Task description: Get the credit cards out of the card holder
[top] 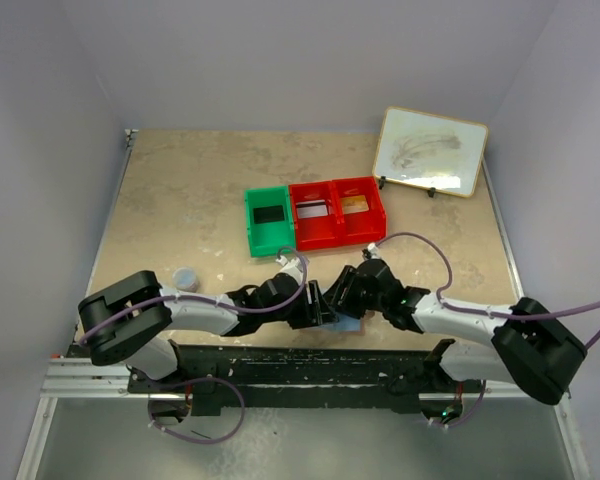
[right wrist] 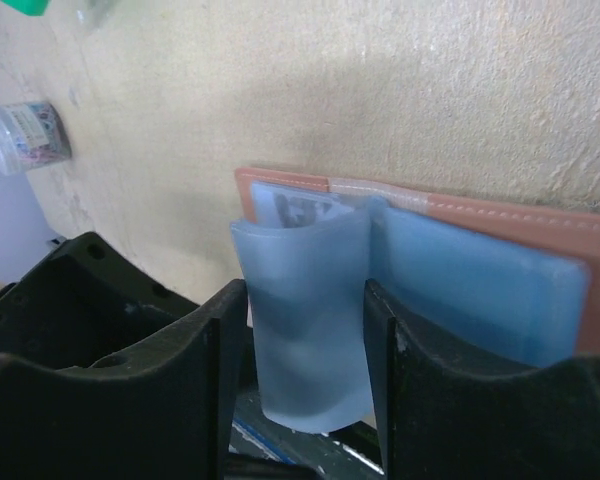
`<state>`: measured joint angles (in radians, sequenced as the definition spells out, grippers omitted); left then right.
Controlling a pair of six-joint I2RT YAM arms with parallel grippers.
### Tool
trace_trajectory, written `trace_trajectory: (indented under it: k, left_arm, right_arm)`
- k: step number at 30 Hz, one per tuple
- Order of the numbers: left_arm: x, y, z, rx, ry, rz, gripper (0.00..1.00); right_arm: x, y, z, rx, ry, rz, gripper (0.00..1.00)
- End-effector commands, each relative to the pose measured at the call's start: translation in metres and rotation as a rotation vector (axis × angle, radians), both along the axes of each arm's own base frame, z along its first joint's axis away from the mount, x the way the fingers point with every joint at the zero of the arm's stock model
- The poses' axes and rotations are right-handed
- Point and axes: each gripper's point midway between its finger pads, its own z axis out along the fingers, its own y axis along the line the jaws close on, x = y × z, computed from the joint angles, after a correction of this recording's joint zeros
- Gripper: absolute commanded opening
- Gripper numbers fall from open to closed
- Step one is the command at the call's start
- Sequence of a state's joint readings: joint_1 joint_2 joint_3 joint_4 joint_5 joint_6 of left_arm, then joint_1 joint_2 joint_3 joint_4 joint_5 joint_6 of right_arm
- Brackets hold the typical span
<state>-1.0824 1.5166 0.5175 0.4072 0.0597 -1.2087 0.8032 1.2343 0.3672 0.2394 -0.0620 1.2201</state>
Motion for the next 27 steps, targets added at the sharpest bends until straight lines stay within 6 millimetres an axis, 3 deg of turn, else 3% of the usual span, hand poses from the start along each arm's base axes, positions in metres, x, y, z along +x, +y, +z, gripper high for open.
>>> trace_trajectory:
  k: [1, 3, 7, 13, 18, 24, 27]
  left_arm:
    - [0.018, -0.019, 0.036, -0.114, -0.076, 0.032, 0.52]
    - [0.019, -0.022, 0.038, -0.116, -0.082, 0.028, 0.52]
    - [0.021, -0.028, 0.039, -0.117, -0.089, 0.015, 0.52]
    - [0.021, -0.043, 0.043, -0.158, -0.085, -0.016, 0.53]
    - [0.019, -0.056, 0.043, -0.165, -0.079, -0.048, 0.53]
    - [0.014, -0.073, 0.044, -0.155, -0.090, -0.101, 0.54]
    - [0.011, -0.078, 0.031, -0.115, -0.069, -0.121, 0.54]
  right_arm:
    - [0.004, 0.003, 0.026, 0.022, -0.059, 0.008, 0.55]
    - [0.008, -0.002, 0.032, -0.002, -0.074, -0.013, 0.63]
    - [0.013, -0.019, 0.036, -0.084, -0.070, -0.080, 0.67]
    - [0.013, -0.040, 0.032, -0.182, -0.041, -0.141, 0.69]
    - [0.020, -0.079, 0.039, -0.332, -0.042, -0.284, 0.70]
    - [0.032, -0.102, 0.057, -0.343, -0.095, -0.330, 0.70]
    - [0.033, -0.106, 0.058, -0.326, -0.097, -0.338, 0.69]
